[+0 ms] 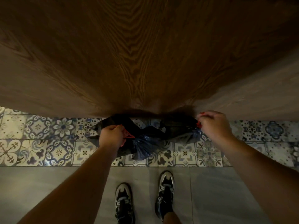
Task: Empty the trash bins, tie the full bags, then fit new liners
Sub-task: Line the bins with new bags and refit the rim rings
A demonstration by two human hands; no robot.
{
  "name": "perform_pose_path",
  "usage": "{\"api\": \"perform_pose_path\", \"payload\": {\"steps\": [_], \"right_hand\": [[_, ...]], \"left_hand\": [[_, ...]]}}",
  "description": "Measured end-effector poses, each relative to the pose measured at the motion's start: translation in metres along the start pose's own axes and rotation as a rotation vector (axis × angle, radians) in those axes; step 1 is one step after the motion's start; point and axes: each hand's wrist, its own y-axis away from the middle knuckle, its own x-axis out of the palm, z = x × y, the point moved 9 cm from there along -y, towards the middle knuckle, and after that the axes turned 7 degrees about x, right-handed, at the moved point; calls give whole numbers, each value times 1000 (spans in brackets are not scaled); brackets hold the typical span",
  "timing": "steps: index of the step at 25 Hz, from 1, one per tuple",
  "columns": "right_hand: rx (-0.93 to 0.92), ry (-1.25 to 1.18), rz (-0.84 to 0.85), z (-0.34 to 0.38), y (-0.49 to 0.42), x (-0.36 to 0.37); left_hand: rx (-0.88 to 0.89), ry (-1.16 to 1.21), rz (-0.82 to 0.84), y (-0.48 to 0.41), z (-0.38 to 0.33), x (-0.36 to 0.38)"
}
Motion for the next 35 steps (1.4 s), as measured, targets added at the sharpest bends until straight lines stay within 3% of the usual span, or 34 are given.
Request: {"api": "perform_pose_path", "payload": {"steps": [5, 7, 10, 16, 18, 22, 24, 28, 31, 35], "right_hand": [[55, 174, 156, -29, -22, 48], [73, 237, 169, -43, -28, 63], [91, 314, 194, -64, -35, 86], [75, 492, 202, -92, -38, 105], [72, 441, 208, -97, -38, 108], [100, 112, 141, -96, -30, 103], [101, 80, 138, -99, -26, 105], [151, 93, 144, -112, -23, 111], [164, 89, 149, -116, -19, 118], [225, 18, 123, -130, -20, 117]], "left_hand": [[53, -178, 206, -29, 6, 72], [115, -368, 269, -41, 9, 86], [141, -381, 157, -56, 23, 81], [226, -792, 127, -64, 48, 44], [222, -748, 48, -67, 48, 24], [142, -357, -90, -72, 33, -10], [123, -226, -95, -75, 33, -21], [76, -398, 10, -71, 56, -16], [72, -563, -18, -68, 70, -15], [22, -412, -137, -70, 96, -52]]}}
